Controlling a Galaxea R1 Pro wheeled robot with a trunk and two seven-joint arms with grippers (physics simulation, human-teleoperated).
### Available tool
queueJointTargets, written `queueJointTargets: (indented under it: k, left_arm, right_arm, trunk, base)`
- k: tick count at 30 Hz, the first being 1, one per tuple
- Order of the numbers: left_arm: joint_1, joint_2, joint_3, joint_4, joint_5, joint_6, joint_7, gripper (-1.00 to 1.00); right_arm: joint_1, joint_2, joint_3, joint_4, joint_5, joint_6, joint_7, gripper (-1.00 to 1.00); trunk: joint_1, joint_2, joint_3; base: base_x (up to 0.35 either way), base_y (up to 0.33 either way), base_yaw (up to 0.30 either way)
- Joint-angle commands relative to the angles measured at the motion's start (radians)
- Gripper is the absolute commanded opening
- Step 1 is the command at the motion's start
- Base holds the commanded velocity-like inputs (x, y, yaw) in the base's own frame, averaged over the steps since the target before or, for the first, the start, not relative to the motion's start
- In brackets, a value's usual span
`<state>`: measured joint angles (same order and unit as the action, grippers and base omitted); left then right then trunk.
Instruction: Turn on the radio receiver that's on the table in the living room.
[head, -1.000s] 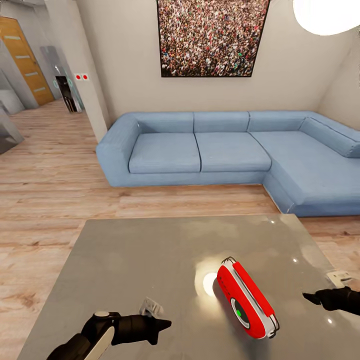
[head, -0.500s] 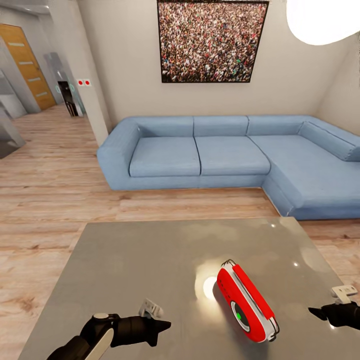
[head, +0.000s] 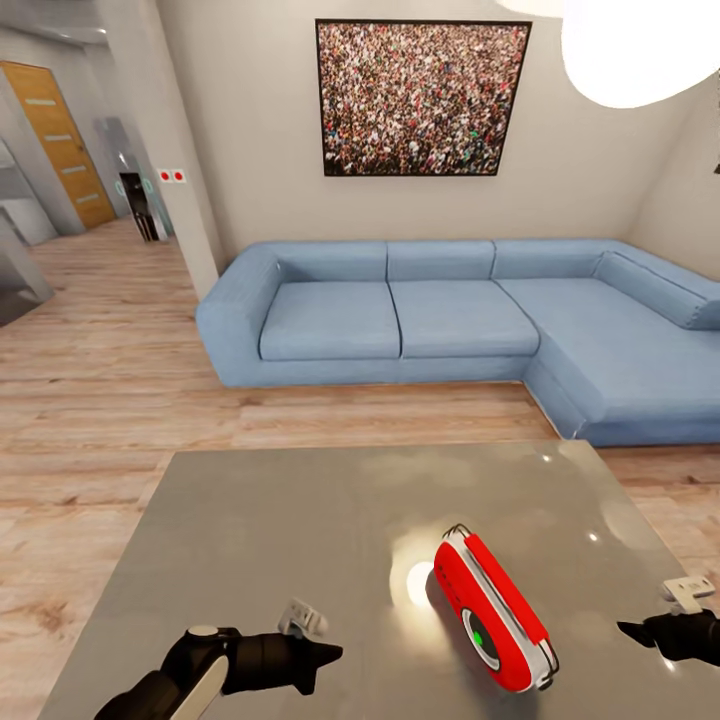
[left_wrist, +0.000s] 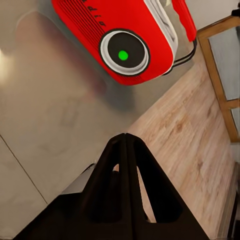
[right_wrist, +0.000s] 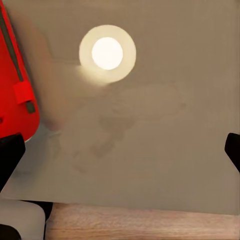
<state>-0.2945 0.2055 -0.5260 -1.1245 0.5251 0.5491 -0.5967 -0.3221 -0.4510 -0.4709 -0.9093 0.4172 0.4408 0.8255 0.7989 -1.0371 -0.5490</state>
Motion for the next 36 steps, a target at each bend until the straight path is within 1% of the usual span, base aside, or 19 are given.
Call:
queueJointTargets:
  k: [1,2,5,9,27,36]
  left_arm:
    - [0.0,-0.001,0.001,-0.006,-0.001,0.016,0.0,-1.0]
    - [0.0,-0.001,0.001,-0.01,-0.002,0.025,0.0,-1.0]
    - [0.0,-0.001,0.003,-0.043,-0.009,0.08,0.0,-1.0]
    - [0.0,-0.001,0.004,-0.068,-0.011,0.105,0.0,-1.0]
    - [0.0,0.001,0.001,-0.076,-0.003,0.114,0.0,-1.0]
    - [0.0,-0.003,0.0,-0.078,-0.001,0.114,0.0,-1.0]
  right_arm:
    - [0.0,0.0,0.0,0.0,0.0,-0.001,0.0,1.0]
    - [0.0,0.0,0.0,0.001,0.0,-0.002,0.0,1.0]
    - [0.0,0.0,0.0,0.001,0.0,-0.003,-0.002,1.0]
    - [0.0,0.001,0.0,0.001,0.0,-0.002,-0.003,1.0]
    - [0.0,0.003,0.0,0.003,0.0,-0.005,-0.003,1.0]
    - [0.0,0.002,0.0,0.003,0.0,-0.005,-0.002,1.0]
  trunk:
    - [0.0,0.0,0.002]
    - [0.0,0.0,0.003]
    - [0.0,0.0,0.008]
    - [0.0,0.0,0.013]
    - [0.0,0.0,0.039]
    - [-0.034,0.063,0.08]
  base:
    - [0.0,0.0,0.0]
    - [0.0,0.0,0.0]
    - [0.0,0.0,0.0]
    - [0.0,0.0,0.0]
    - [0.0,0.0,0.0]
    - [0.0,0.0,0.0]
